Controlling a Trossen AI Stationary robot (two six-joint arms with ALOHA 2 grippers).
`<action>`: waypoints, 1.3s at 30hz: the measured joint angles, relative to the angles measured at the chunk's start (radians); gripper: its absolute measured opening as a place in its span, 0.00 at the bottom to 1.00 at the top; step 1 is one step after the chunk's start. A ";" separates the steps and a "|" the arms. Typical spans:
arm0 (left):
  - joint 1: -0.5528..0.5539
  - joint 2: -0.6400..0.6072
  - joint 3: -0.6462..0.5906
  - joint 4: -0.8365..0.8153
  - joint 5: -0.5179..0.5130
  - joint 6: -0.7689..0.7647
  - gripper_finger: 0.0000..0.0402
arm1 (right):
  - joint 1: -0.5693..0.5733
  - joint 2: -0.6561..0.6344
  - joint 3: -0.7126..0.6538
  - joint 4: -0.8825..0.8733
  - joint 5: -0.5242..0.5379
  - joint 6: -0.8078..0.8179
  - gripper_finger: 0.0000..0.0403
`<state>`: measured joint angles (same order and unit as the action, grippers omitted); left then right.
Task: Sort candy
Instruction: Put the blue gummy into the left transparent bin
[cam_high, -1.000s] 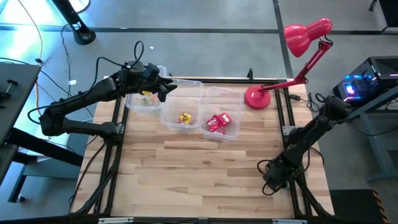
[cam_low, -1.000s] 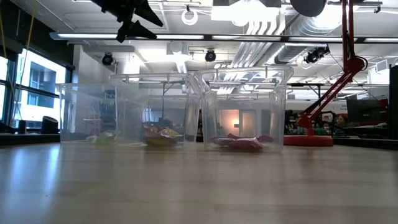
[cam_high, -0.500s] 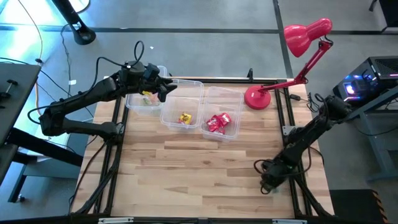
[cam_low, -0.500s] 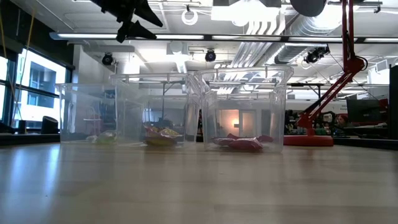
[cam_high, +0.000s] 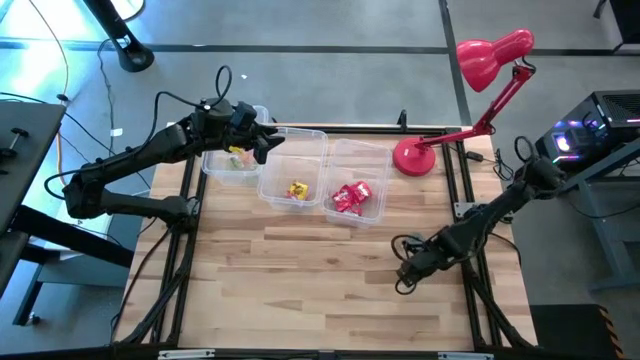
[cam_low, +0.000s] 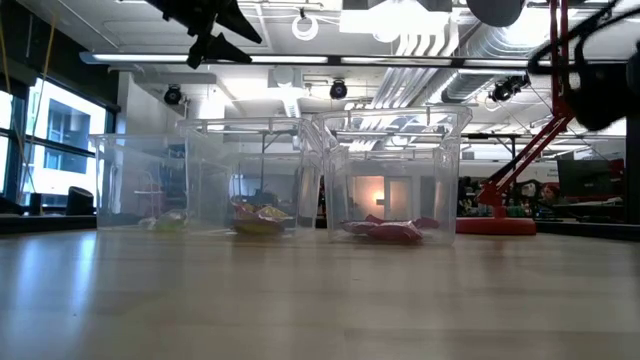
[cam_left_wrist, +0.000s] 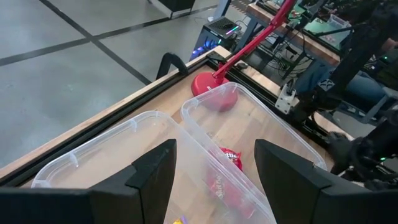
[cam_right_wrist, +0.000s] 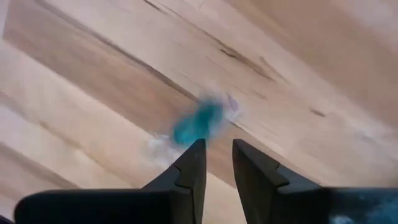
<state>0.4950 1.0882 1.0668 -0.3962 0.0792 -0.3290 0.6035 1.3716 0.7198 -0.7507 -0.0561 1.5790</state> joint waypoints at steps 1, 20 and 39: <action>0.000 0.000 0.000 0.000 0.000 0.000 0.53 | -0.004 0.000 0.030 -0.050 0.002 -0.023 0.18; 0.000 0.000 0.000 -0.036 0.001 0.025 0.53 | -0.001 -0.001 0.063 -0.078 0.059 0.203 0.71; 0.000 0.000 0.000 -0.024 0.000 0.019 0.53 | -0.016 -0.005 -0.137 0.153 0.029 0.378 0.36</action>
<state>0.4950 1.0882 1.0668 -0.4202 0.0795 -0.3099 0.5877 1.3670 0.5831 -0.5977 -0.0274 1.9571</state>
